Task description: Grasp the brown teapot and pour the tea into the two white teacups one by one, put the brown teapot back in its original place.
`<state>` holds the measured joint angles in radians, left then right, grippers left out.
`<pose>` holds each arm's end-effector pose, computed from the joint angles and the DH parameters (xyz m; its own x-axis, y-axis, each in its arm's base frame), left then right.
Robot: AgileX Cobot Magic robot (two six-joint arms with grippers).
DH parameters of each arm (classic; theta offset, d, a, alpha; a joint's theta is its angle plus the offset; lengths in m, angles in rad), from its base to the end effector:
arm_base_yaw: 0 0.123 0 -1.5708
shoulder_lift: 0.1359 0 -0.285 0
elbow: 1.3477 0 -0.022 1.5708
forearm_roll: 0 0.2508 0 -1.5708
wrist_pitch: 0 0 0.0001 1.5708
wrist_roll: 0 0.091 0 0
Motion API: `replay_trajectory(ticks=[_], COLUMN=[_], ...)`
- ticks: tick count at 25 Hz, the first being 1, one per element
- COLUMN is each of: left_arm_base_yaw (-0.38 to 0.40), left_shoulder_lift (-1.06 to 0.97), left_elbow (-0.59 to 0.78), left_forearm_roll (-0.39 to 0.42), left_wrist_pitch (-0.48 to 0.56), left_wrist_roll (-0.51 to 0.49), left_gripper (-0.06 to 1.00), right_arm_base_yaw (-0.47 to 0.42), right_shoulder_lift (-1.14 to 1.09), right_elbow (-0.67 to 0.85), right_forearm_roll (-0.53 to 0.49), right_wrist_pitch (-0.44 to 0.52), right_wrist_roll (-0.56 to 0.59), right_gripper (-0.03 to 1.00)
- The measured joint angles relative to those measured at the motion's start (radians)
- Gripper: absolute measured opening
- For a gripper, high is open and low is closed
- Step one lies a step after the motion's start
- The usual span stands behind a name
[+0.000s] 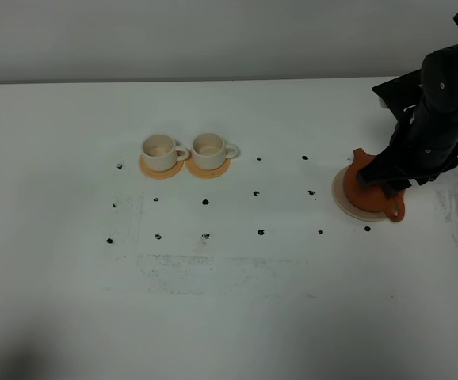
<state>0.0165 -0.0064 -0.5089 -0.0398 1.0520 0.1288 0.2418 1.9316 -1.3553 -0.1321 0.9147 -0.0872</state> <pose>-0.0065 -0.0033 0.2805 -0.4300 0.1017 -0.8971 0.0618 0.9946 0.0831 0.3740 0.0824 0.1860 -0.9063 -0.3949 -0.1508 -0.3778 0.9167 -0.1299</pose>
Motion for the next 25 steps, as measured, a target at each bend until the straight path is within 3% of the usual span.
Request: replay_trajectory(ticks=[25], left_arm_base_yaw=[0.000], left_shoulder_lift=[0.000], left_elbow=[0.000], left_forearm_roll=[0.000], left_wrist_pitch=[0.000], left_wrist_roll=[0.000], left_gripper=[0.22], right_arm_base_yaw=[-0.001], right_shoulder_lift=[0.067], right_elbow=[-0.001], right_forearm_roll=[0.023], right_wrist_pitch=[0.009], right_wrist_roll=[-0.001], right_gripper=[0.45])
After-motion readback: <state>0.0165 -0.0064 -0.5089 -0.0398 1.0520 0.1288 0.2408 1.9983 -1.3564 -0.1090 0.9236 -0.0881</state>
